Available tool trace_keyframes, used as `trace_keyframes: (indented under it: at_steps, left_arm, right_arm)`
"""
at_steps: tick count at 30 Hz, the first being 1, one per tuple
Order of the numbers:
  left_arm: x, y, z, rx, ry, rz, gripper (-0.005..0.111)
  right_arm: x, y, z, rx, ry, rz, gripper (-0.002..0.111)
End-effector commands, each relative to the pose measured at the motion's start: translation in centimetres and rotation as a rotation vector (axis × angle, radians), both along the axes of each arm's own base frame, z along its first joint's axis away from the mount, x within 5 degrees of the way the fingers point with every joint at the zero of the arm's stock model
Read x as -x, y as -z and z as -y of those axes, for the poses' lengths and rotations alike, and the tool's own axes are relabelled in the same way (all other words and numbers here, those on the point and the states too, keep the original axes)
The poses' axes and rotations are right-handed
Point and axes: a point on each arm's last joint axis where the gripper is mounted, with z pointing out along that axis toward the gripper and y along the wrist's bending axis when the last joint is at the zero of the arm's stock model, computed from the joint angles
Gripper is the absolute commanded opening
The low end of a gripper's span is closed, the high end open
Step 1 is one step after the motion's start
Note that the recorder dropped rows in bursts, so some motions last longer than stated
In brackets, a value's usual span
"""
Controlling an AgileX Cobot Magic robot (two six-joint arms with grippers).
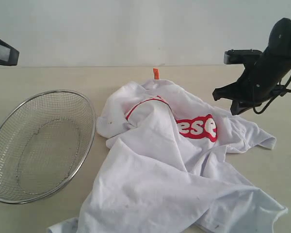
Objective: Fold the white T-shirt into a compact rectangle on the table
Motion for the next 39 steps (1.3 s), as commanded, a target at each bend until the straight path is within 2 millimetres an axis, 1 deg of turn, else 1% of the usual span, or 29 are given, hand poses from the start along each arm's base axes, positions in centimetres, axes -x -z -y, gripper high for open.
trace_keyframes:
  at_steps: [1,5,8,12,16,21,28,31,35,39]
  left_arm:
    - [0.0,-0.1,0.2,0.009,-0.001,0.024,0.005]
    - [-0.4,0.3,0.2,0.010,0.001,0.008,0.005]
    - [-0.7,0.7,0.3,0.016,0.022,-0.017,0.005]
    - [-1.1,1.2,0.3,0.018,0.027,-0.034,0.005]
    - [-1.2,1.1,0.4,0.028,0.024,-0.023,0.005]
    - [-1.2,0.7,0.8,0.080,0.044,0.007,0.005]
    - [-1.2,0.6,0.8,0.079,0.052,0.015,0.005]
    - [-1.2,0.6,0.8,0.078,0.054,0.016,0.005]
    - [-1.2,0.6,0.8,0.078,0.054,0.016,0.005]
    - [-1.2,0.6,0.8,0.078,0.054,0.016,0.005]
  right_arm:
    - [-1.1,0.2,0.6,0.021,0.005,0.063,0.000]
    - [-2.3,0.2,0.7,0.018,0.010,0.076,0.000]
    - [-2.7,0.9,0.6,0.013,0.007,0.047,0.000]
    - [-2.7,1.7,0.7,0.014,0.002,0.019,0.000]
    - [-2.7,2.0,0.6,0.014,-0.002,0.005,0.000]
    - [-2.6,3.4,0.6,0.014,-0.010,-0.029,0.000]
    - [-2.7,4.9,0.7,0.025,-0.021,-0.048,0.000]
    - [-3.0,5.2,0.8,0.033,-0.026,-0.049,0.000]
    - [-3.8,5.3,1.7,0.063,0.001,-0.055,0.000]
    - [-5.0,4.9,3.3,0.067,0.026,-0.047,0.000]
